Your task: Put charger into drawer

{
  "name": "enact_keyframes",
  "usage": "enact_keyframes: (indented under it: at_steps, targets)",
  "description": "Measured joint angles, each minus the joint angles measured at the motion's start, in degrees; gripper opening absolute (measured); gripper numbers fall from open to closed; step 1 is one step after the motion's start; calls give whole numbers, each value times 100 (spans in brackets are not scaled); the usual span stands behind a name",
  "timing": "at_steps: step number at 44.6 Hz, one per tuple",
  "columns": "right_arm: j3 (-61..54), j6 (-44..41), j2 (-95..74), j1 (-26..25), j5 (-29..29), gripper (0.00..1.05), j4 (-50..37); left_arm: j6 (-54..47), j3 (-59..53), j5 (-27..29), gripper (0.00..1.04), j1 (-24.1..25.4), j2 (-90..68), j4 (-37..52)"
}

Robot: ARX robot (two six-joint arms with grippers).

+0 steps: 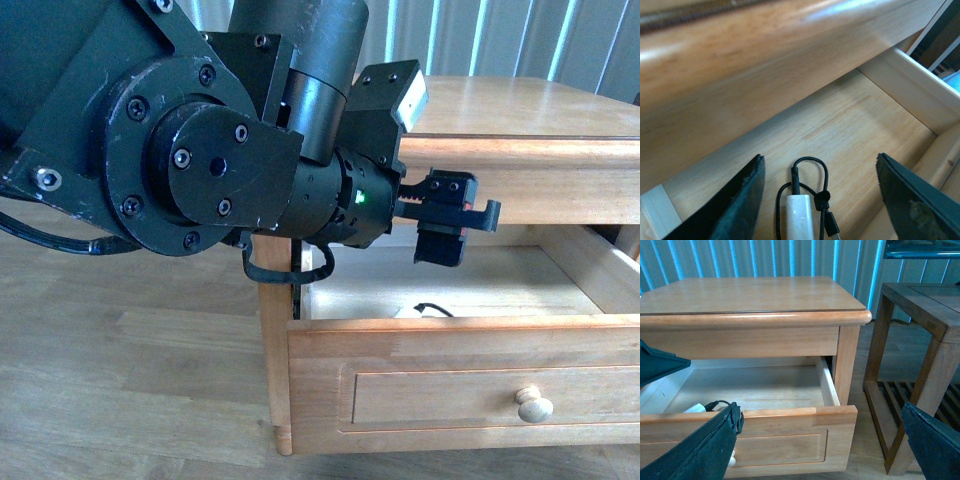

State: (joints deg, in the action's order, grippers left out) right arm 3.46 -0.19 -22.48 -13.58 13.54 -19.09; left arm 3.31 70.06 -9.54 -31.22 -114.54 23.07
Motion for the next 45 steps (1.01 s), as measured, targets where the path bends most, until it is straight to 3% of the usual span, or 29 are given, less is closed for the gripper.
enact_keyframes:
  at_steps: [4, 8, 22, 32, 45]
  targets:
    - [0, 0, 0, 2, 0, 96, 0, 4, -2, 50, 83, -2, 68, 48]
    - [0, 0, 0, 2, 0, 96, 0, -7, -96, 210, 100, -28, 348, 138]
    - [0, 0, 0, 2, 0, 96, 0, -83, -841, 1082, 99, -122, 1917, 321]
    - [0, 0, 0, 2, 0, 96, 0, -116, -1847, 2614, 99, -31, 3198, 378]
    - [0, 0, 0, 2, 0, 96, 0, 719, -3593, 4494, 99, 74, 4870, -26]
